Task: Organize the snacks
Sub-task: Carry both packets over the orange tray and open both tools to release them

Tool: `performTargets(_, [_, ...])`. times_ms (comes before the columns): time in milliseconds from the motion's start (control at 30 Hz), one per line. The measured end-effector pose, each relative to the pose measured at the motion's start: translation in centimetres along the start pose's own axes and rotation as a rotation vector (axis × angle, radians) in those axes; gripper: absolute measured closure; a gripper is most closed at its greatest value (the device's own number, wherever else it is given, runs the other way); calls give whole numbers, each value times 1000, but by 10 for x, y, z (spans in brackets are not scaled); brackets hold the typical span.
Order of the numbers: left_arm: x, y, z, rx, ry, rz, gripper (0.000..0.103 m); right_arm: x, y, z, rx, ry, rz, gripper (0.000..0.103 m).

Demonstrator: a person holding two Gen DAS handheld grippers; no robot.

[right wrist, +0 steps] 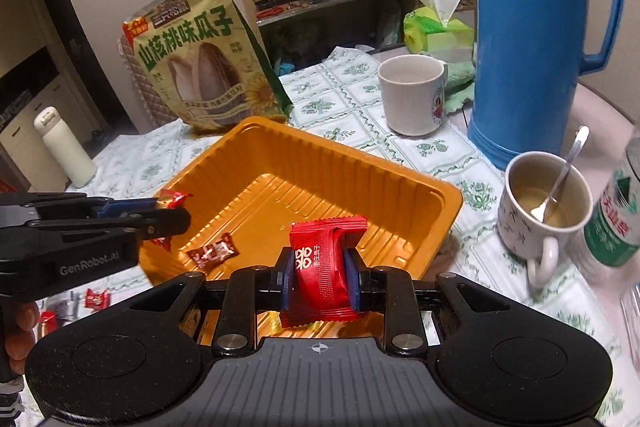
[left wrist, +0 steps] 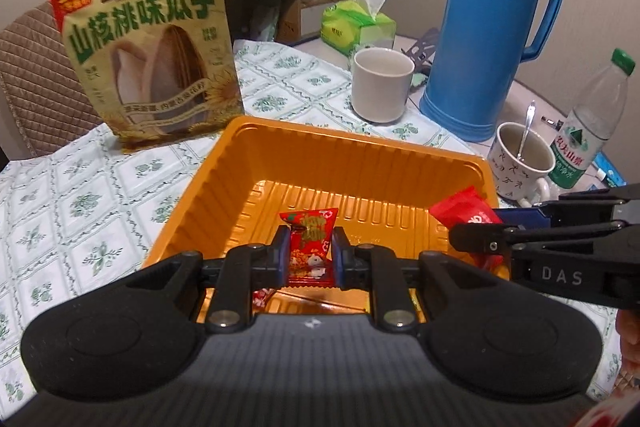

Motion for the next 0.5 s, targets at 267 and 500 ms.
performTargets(267, [20, 8, 7, 20, -11, -23, 84, 14, 8, 10, 3, 4, -12, 76])
performTargets(500, [30, 12, 12, 30, -25, -27, 82, 19, 11, 18, 13, 5, -17, 76])
Point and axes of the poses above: each gripper's, at about its wrist camera, not at the fingertips, and x roughly the way its jaws point, z to its right, y to its top, the point moved 4 cm from there along x, roughly the way its jaws point, and after that the axes turned 9 degrees about -z, right-handed, at the moved point
